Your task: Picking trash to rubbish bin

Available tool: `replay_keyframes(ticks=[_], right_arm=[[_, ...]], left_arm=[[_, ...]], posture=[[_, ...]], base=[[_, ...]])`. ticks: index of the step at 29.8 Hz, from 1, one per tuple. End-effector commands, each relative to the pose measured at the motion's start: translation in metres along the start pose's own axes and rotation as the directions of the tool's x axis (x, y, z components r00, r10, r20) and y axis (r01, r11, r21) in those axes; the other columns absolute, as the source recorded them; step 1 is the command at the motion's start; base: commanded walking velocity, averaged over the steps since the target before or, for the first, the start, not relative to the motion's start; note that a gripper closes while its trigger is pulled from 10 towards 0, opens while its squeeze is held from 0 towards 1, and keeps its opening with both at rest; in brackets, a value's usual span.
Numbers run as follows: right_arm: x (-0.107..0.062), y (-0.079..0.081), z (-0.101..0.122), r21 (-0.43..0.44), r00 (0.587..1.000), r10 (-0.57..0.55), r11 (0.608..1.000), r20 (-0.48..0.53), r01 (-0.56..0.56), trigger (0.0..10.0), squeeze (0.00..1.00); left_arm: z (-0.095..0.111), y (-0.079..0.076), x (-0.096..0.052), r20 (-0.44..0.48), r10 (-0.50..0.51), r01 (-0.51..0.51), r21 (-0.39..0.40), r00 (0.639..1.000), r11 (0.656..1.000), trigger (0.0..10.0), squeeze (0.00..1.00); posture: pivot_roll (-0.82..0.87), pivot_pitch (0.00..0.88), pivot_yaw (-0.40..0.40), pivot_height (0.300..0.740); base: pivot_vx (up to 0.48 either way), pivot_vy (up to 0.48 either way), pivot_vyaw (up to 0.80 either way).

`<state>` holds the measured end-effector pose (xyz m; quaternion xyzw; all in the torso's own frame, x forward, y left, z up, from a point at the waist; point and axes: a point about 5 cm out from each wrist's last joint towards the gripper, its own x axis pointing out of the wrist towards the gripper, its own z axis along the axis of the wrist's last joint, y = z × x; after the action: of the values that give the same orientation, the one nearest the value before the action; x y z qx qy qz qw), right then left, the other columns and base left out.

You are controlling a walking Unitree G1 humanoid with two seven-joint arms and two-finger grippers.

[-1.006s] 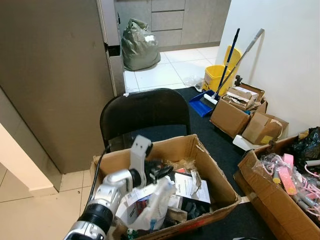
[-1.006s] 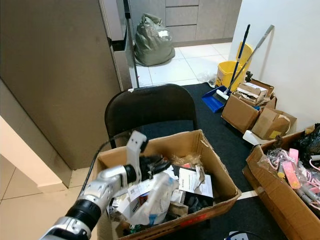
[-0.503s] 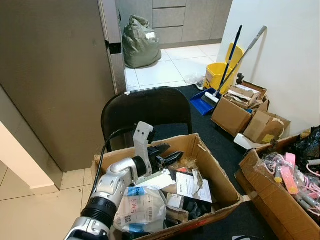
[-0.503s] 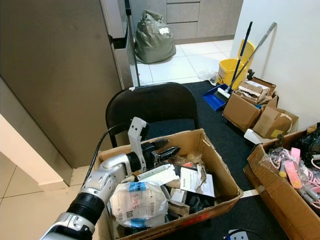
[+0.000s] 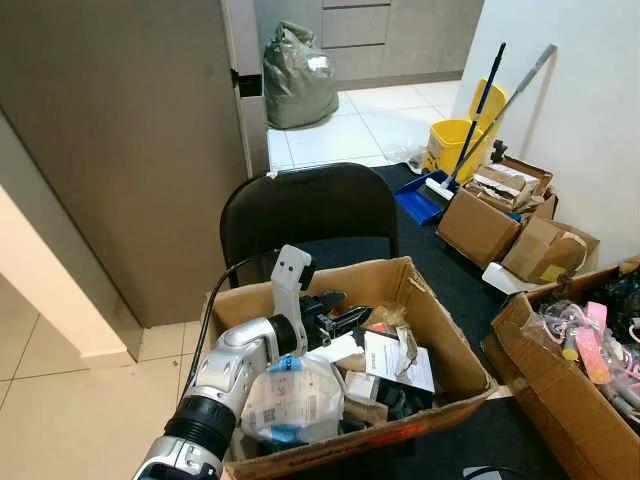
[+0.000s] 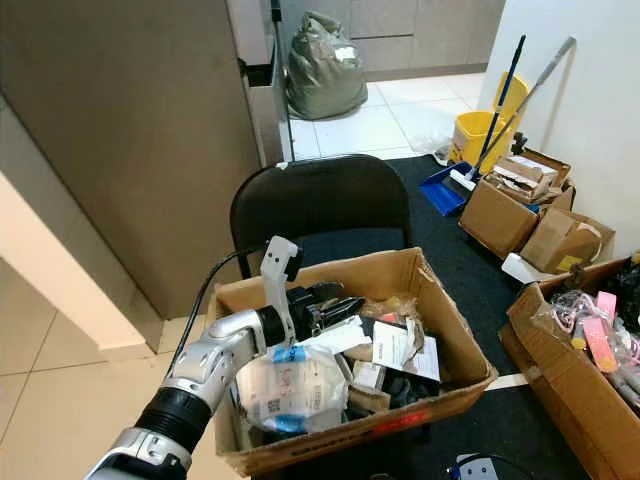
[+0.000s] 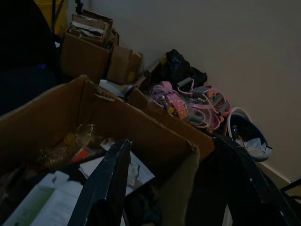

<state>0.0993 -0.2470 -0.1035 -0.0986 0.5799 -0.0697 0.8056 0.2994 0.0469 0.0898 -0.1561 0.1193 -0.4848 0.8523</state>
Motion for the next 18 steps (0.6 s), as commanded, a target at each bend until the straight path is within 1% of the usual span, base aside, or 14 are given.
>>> replay_keyframes(ticks=[1, 18], right_arm=[[-0.0002, 0.0028, -0.0036, -0.001, 1.000, 0.009, 1.000, -0.012, -0.009, 10.0, 0.00], [-0.0002, 0.0028, -0.0036, 0.000, 1.000, 0.008, 1.000, -0.010, -0.008, 10.0, 0.00]], left_arm=[[-0.0034, -0.0024, 0.0002, -0.012, 0.001, -0.001, -0.004, 1.000, 1.000, 10.0, 0.00], [-0.0098, -0.0014, -0.0008, -0.038, 0.011, -0.011, 0.001, 0.999, 1.000, 10.0, 0.00]], posture=[[-0.04, 0.025, 0.034, 0.740], [-0.05, 0.029, 0.035, 0.740]], base=[[-0.375, 0.000, 0.00], [-0.384, 0.000, 0.00]])
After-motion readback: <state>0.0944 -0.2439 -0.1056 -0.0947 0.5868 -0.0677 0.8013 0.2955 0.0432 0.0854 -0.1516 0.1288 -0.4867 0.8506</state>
